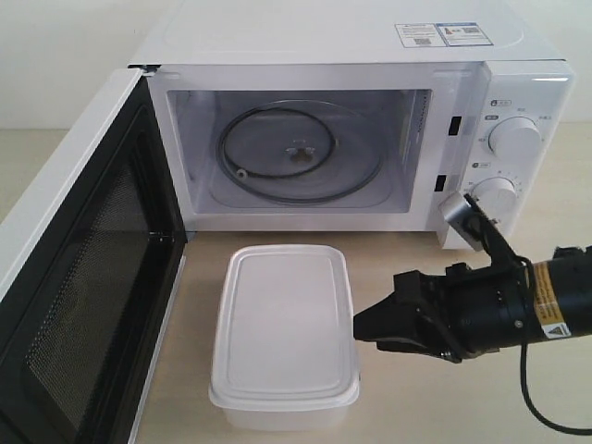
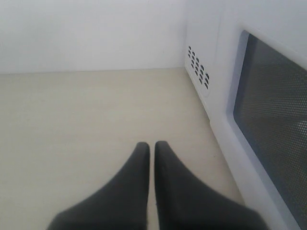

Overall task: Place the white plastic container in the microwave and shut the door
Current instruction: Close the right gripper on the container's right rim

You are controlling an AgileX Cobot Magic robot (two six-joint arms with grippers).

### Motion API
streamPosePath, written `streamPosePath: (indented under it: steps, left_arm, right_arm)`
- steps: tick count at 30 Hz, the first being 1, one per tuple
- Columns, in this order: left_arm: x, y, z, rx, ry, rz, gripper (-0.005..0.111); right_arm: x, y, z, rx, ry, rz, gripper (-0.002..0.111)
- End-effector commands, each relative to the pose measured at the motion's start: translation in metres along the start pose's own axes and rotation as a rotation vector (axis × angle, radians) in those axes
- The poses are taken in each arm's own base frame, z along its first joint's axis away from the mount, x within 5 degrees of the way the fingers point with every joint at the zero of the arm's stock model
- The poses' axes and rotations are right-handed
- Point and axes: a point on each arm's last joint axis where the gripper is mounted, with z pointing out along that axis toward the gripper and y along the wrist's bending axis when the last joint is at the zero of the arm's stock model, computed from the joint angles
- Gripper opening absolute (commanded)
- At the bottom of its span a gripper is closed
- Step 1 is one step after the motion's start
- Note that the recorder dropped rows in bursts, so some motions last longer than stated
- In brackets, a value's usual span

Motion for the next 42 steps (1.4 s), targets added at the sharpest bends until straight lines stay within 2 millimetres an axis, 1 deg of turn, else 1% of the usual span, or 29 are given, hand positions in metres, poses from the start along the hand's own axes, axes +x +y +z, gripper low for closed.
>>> streamPosePath:
  steps: [1, 3, 4, 8, 11, 14, 16, 18, 21, 24, 28, 42]
  left_arm:
    - [0.001, 0.0, 0.0, -0.002, 0.0, -0.01, 0.004]
    - [0.001, 0.0, 0.0, -0.002, 0.0, -0.01, 0.004]
    - [0.001, 0.0, 0.0, -0.002, 0.0, -0.01, 0.004]
    - [0.001, 0.0, 0.0, -0.002, 0.0, -0.01, 0.004]
    - [0.001, 0.0, 0.0, -0.002, 0.0, -0.01, 0.004]
    - [0.001, 0.0, 0.0, -0.002, 0.0, -0.01, 0.004]
    - [0.001, 0.0, 0.0, -0.002, 0.0, -0.01, 0.004]
    - [0.001, 0.0, 0.0, -0.002, 0.0, -0.01, 0.004]
    - [0.001, 0.0, 0.0, -0.002, 0.0, -0.01, 0.004]
    - [0.001, 0.0, 0.0, -0.002, 0.0, -0.01, 0.004]
    - [0.001, 0.0, 0.0, -0.002, 0.0, -0.01, 0.004]
    - [0.001, 0.0, 0.0, -0.002, 0.0, -0.01, 0.004]
  right_arm:
    - [-0.012, 0.003, 0.007, 0.008, 0.057, 0.026, 0.042]
    - [-0.012, 0.0, 0.011, -0.011, 0.09, 0.055, 0.042]
    - [-0.01, -0.006, 0.016, -0.003, 0.111, 0.071, 0.042]
    - [-0.008, -0.011, 0.019, 0.0, 0.128, 0.074, 0.042]
    - [-0.009, -0.011, 0.02, -0.004, 0.12, 0.082, 0.042]
    - [-0.008, -0.006, 0.02, -0.05, 0.132, 0.084, 0.042]
    - [-0.009, -0.008, 0.02, -0.025, 0.118, 0.083, 0.042]
    - [-0.008, -0.006, 0.021, -0.072, 0.133, 0.096, 0.042]
    - [-0.012, -0.007, 0.021, -0.053, 0.109, 0.1, 0.042]
    - [-0.009, -0.002, 0.023, -0.078, 0.127, 0.093, 0.042]
    - [-0.011, -0.004, 0.025, -0.044, 0.111, 0.093, 0.042]
    - [-0.011, -0.005, 0.025, -0.036, 0.111, 0.104, 0.042]
